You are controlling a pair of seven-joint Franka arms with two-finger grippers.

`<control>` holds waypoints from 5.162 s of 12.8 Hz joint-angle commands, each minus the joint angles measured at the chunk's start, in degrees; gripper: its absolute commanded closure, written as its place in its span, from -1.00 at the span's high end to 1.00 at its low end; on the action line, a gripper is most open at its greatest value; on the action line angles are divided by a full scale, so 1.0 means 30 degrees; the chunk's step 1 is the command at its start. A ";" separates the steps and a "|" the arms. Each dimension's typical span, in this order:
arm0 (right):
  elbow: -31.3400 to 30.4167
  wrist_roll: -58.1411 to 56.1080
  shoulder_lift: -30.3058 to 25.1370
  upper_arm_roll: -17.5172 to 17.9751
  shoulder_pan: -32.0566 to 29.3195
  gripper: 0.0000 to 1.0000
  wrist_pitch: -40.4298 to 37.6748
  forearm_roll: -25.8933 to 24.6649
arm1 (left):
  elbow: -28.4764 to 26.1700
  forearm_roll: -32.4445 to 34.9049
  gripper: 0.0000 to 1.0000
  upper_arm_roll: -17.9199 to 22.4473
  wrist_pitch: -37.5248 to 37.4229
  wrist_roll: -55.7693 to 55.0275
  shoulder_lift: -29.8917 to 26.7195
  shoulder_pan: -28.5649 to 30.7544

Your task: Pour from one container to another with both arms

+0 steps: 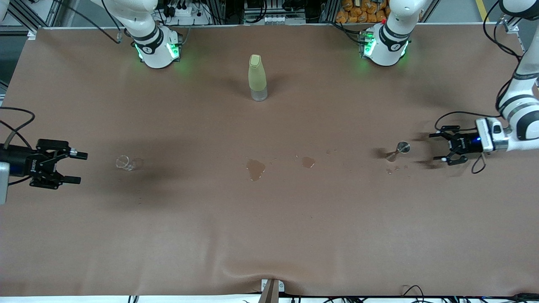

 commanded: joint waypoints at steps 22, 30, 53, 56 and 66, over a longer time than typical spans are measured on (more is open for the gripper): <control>-0.4398 1.3801 -0.9734 -0.0056 0.2102 1.00 -0.0100 -1.4418 | 0.2357 1.1233 1.00 -0.8081 -0.0711 -3.5451 -1.1583 0.0128; -0.4398 1.3566 -0.9499 -0.0085 0.2163 1.00 -0.0304 -1.4329 | 0.2708 1.4755 1.00 -1.1720 0.0898 -5.0605 -1.1321 0.0070; -0.4339 1.3566 -0.9528 -0.0085 0.2162 1.00 -0.0686 -1.4329 | 0.2887 1.5107 1.00 0.2102 0.2336 -5.3162 -1.1728 -1.4720; -0.4368 1.3449 -0.9558 -0.0085 0.2250 1.00 0.0188 -1.4447 | 0.1774 1.4523 1.00 0.2897 0.2598 -5.3162 -1.2694 -1.5311; -0.4427 1.2658 -0.9528 -0.0085 0.2338 1.00 0.0721 -1.5033 | 0.0774 1.4110 1.00 0.2898 0.4885 -5.3133 -1.3371 -1.5077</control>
